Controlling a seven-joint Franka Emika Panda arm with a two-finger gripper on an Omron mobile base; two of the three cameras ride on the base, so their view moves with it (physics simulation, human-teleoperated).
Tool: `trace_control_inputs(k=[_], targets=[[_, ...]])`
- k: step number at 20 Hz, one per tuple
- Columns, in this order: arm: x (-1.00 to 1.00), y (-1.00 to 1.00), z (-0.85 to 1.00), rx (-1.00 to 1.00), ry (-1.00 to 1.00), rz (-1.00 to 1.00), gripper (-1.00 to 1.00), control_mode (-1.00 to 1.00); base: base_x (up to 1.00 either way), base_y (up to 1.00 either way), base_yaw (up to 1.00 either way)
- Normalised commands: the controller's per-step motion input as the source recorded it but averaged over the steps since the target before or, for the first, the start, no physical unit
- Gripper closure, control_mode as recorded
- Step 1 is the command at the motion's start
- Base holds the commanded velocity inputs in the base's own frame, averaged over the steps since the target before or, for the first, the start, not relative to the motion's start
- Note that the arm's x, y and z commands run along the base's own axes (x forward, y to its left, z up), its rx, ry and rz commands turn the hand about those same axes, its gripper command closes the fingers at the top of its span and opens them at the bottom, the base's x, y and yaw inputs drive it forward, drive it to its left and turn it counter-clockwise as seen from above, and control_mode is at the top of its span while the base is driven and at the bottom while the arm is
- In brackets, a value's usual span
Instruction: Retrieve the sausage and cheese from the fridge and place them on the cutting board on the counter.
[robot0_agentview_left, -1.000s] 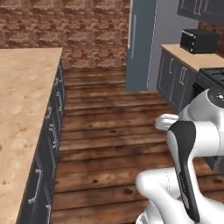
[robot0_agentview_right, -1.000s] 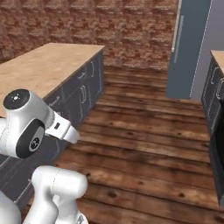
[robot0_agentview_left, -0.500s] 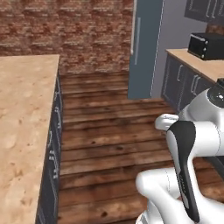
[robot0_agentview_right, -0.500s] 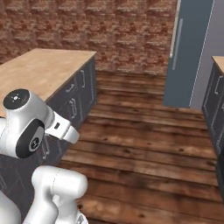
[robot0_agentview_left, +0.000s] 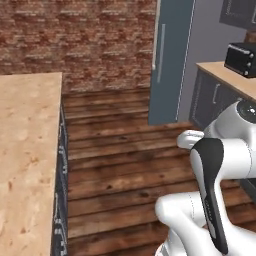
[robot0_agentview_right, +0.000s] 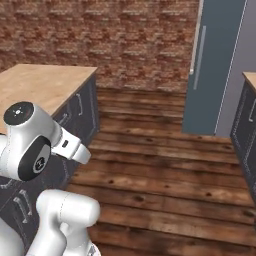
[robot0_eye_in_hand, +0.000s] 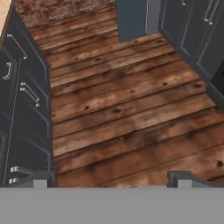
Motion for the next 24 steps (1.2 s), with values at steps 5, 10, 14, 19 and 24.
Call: trace_control_inputs(k=[5,10,14,19,24], targets=[[0.00,0.00,0.00,0.00,0.00,0.00,-1.00,1.00,1.00,0.36,-0.13],[0.00,0.00,0.00,0.00,0.00,0.00,-1.00,1.00,1.00,0.39,-0.13],[0.00,0.00,0.00,0.00,0.00,0.00,-1.00,1.00,1.00,0.32,-0.14],[0.00,0.00,0.00,0.00,0.00,0.00,-1.00,1.00,1.00,0.26,-0.12],[0.00,0.00,0.00,0.00,0.00,0.00,-1.00,1.00,1.00,0.21,-0.11]])
